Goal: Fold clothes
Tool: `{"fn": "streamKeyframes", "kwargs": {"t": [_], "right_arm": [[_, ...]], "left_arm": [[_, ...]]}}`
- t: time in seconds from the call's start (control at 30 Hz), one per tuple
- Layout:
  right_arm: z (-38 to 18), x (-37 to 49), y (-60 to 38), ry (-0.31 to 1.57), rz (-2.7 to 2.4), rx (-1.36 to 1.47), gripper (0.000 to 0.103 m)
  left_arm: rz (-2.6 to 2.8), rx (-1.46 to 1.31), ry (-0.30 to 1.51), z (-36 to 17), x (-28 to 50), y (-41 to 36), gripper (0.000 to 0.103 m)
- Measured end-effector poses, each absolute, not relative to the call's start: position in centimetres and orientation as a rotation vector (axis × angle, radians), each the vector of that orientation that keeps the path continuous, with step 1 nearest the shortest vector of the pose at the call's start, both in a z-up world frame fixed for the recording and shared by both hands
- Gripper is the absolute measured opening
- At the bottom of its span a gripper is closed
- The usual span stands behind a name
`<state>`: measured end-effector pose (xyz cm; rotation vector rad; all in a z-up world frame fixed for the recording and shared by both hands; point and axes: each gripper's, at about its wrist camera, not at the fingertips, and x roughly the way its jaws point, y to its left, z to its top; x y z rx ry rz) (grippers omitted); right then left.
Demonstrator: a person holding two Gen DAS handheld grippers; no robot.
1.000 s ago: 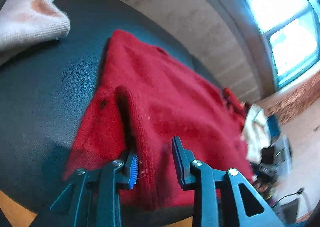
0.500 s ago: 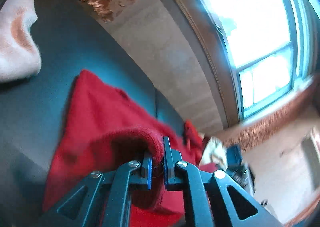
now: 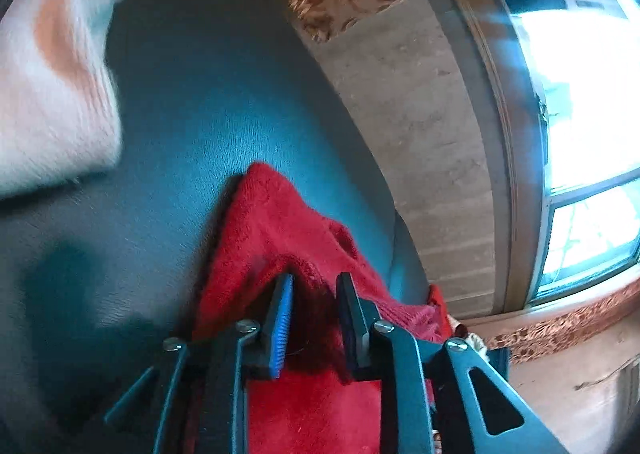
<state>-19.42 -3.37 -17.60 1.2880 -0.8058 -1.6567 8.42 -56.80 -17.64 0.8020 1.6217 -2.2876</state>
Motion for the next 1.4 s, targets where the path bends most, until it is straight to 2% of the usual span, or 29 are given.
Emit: {"fn": "streamKeyframes", "kwargs": {"t": [0.07,0.17,0.33,0.43,0.57,0.63,0.77,0.87,0.93,1.03,1.07,1.1,1.13,1.17,1.23,1.4], "right_arm": [[-16.9,-19.1,-3.2,-0.786,-1.653,1.275,0.063],[-14.2,-17.8,-2.0,-0.641,-1.704,1.205,0.063],[-9.6,-14.6,-2.6,-0.136,-1.962,1.052,0.067],[-9.5,-14.6,-4.2,0.025,-2.024,1.017,0.067],[-10.7,-16.0,-7.3,0.102,-2.038,1.038,0.064],[-11.6,-16.6,-8.5,0.127,-2.030,1.078,0.064],[-13.5,-17.6,-9.7,0.138,-2.030,1.171,0.066],[-14.0,-17.9,-9.5,0.102,-2.026,1.190,0.071],[-14.0,-17.6,-9.7,0.157,-2.027,1.174,0.071],[-13.9,-17.0,-10.0,0.232,-2.046,1.150,0.063],[-13.7,-16.8,-10.1,0.245,-2.045,1.142,0.052],[-13.5,-16.5,-10.2,0.258,-2.044,1.134,0.035],[-13.3,-16.3,-10.3,0.271,-2.043,1.126,0.028],[-13.0,-15.9,-10.4,0.295,-2.048,1.114,0.018],[-11.5,-14.4,-10.4,0.355,-2.078,1.054,0.014],[-8.4,-13.6,-7.7,0.306,-2.178,0.977,0.013]], "left_arm": [[-2.319,0.802,1.517,-16.5,9.7,-56.8,0.026],[-2.359,0.834,1.351,-15.4,11.6,-56.3,0.029],[-2.401,0.964,1.112,-15.2,12.6,-54.9,0.031],[-2.426,1.006,0.975,-14.8,11.8,-53.8,0.031],[-2.452,1.015,0.795,-14.1,10.5,-53.2,0.033],[-2.463,1.019,0.733,-13.8,9.8,-53.4,0.038],[-2.523,1.062,0.682,-14.0,7.3,-53.8,0.046],[-2.559,1.133,0.658,-14.7,5.5,-53.8,0.047],[-2.563,1.178,0.636,-15.5,4.2,-53.8,0.047],[-2.578,1.230,0.639,-15.8,2.7,-53.3,0.044],[-2.573,1.249,0.622,-15.8,2.4,-52.9,0.032],[-2.564,1.245,0.581,-15.6,2.3,-52.5,0.010],[-2.555,1.241,0.540,-15.5,2.2,-52.1,0.005],[-2.546,1.200,0.574,-15.1,3.0,-52.4,0.005],[-2.526,1.115,0.646,-14.3,4.7,-53.0,0.005],[-2.442,0.961,0.782,-13.3,8.2,-54.7,0.004]]}}
